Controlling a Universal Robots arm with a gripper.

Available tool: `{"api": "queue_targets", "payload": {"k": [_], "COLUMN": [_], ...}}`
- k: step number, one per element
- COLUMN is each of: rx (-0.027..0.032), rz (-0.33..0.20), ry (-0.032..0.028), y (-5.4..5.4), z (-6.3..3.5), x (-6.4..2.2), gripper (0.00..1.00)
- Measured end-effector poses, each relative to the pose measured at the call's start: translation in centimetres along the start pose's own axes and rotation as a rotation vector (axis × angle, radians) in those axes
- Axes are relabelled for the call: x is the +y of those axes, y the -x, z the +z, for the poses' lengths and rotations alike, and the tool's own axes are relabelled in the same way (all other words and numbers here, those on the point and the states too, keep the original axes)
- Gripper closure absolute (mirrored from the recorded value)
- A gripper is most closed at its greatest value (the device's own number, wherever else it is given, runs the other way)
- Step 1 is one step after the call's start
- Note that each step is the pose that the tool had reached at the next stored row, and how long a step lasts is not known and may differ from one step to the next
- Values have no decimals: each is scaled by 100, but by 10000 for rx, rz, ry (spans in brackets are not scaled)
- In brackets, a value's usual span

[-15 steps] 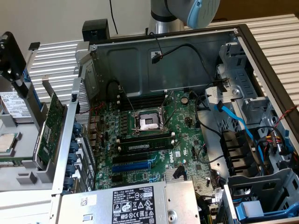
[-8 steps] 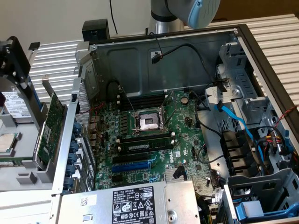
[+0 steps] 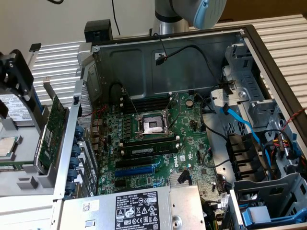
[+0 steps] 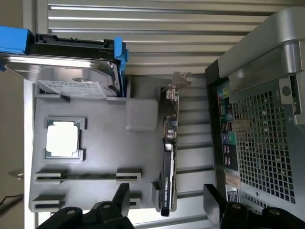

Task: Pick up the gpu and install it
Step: 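Pick up the gpu and move the gpu toward the slot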

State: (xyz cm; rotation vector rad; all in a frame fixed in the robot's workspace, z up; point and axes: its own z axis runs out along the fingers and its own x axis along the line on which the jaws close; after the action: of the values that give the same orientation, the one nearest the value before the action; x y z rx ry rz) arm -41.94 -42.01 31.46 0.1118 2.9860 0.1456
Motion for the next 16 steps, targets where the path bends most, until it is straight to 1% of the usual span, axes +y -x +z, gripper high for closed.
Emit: {"api": "queue_targets", "payload": {"k": [2, 5, 7, 10, 16], "rx": [-3, -1, -2, 0, 2], "rz": [4, 14, 18, 26, 33], "ry": [32, 97, 121, 138, 167], "y": [1, 26, 42, 40, 79], "z": [33, 75, 116, 168, 285], "x": [-18, -23, -27, -39, -46], "gripper": [28, 28, 28, 28, 28]}}
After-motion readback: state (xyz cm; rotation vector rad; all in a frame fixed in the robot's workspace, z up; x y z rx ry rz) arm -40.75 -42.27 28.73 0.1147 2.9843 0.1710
